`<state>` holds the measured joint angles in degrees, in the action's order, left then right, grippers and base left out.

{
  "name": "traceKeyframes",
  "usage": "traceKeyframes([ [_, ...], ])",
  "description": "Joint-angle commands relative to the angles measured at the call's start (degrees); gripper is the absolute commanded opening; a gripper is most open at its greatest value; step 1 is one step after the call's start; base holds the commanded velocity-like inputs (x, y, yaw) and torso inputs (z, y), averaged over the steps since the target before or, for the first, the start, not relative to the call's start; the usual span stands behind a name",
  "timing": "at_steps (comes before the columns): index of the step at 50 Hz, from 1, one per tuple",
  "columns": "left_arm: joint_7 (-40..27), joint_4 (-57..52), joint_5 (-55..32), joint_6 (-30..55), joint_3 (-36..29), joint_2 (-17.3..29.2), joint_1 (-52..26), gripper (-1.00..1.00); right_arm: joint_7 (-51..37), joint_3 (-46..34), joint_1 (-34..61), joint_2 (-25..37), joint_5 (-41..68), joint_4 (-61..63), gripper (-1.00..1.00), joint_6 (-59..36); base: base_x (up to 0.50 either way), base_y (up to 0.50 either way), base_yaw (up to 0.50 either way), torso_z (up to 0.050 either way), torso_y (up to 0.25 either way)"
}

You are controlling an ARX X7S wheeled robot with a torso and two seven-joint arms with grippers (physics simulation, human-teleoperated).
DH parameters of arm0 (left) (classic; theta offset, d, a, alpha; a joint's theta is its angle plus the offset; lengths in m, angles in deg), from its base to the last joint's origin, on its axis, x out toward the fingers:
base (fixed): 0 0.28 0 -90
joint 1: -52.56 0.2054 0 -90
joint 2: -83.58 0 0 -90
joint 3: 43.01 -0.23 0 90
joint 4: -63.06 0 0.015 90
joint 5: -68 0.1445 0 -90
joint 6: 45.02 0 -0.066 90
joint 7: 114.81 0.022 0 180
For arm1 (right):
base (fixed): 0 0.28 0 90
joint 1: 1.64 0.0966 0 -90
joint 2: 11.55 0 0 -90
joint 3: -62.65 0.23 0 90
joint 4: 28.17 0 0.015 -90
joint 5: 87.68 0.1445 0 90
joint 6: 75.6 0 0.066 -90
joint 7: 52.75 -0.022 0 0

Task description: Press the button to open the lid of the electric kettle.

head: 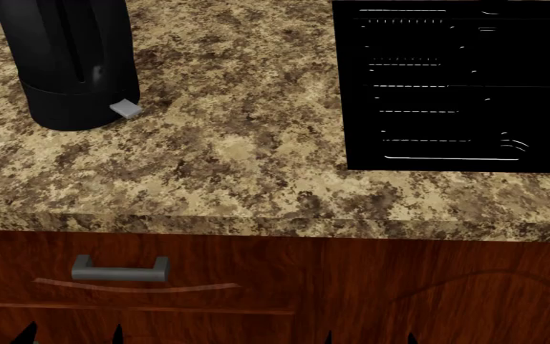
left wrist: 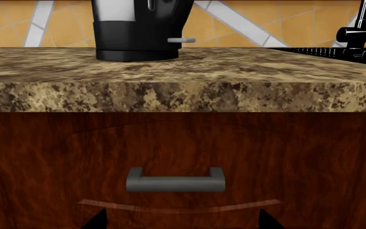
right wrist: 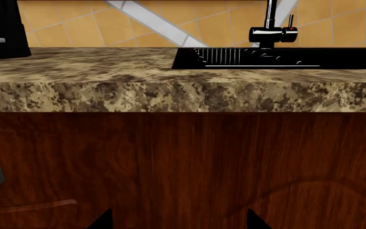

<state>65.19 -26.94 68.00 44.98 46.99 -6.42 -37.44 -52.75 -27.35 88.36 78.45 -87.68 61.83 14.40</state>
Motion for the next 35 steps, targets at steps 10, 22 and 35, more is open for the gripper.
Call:
traceKeyframes([
  [10,-2.7,-0.4,-3.1,0.2,-2.8,2.5,0.1,1.0,-2.6,-3.2,0.1,2.5,2.8,0.1,1.0,0.3,0.0,0.0,0.0,0.0,0.0],
  [22,-4.0,-1.0,-4.0,-0.1,-4.4,3.8,0.3,1.0,-3.6,-4.5,0.4,3.6,4.4,-0.9,1.0,1.4,0.0,0.0,0.0,0.0,0.0],
  [35,-3.7,-1.1,-4.5,-2.8,-6.1,5.5,0.7,1.0,-4.6,-5.6,0.4,4.7,5.2,-0.8,1.0,1.4,0.0,0.0,0.0,0.012,0.0],
])
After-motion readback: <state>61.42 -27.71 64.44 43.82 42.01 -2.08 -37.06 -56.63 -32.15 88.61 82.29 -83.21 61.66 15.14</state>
